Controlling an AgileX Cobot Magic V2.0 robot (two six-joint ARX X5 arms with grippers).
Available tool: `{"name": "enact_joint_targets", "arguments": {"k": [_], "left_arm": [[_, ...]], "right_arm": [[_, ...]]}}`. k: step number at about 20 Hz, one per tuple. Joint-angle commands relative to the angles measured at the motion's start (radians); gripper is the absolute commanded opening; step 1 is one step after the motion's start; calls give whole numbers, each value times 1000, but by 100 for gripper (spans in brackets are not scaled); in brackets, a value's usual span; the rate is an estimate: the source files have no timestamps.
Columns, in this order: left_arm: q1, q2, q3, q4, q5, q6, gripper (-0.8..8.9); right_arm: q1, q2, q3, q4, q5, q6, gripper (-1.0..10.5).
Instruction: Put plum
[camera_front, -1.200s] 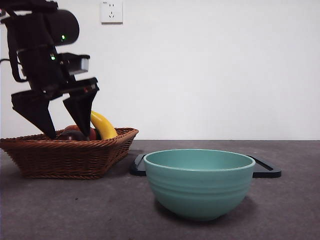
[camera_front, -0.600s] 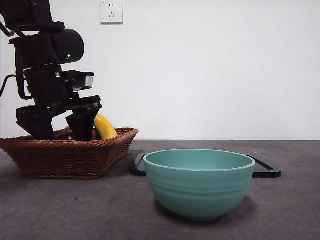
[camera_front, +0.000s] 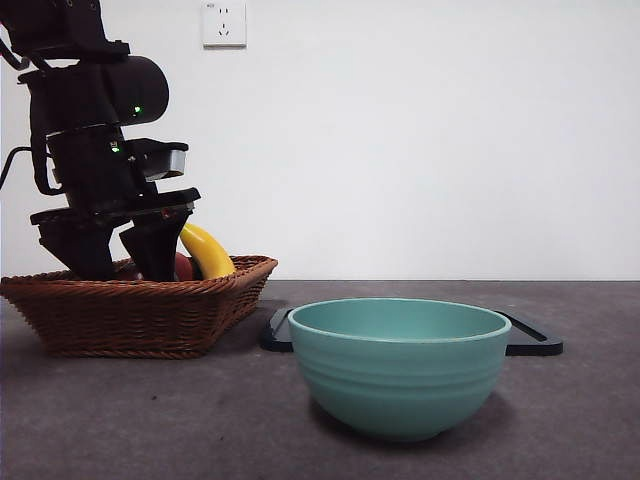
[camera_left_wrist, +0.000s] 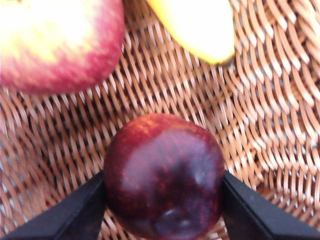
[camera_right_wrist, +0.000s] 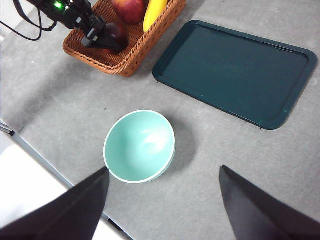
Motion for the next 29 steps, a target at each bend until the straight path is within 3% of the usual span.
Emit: {"name": "enact_joint_targets", "arguments": {"k": [1,7,13,19,29], "left_arm": [[-6,-47,26,-1,19,4,212],[-48,-269,26,-39,113,-3,212],[-211,-400,26,-60,248,-29,212],[-407,-349,26,-51,248,-16,212],[-544,-119,26,-42,244,28,212]], "right_arm": [[5,6,22,3,-3,2,350],[5,6,22,3,-3,2,350],[5,6,22,3,-3,2,350],[5,6,22,3,-3,2,350],[5,6,22,3,-3,2,350]]}}
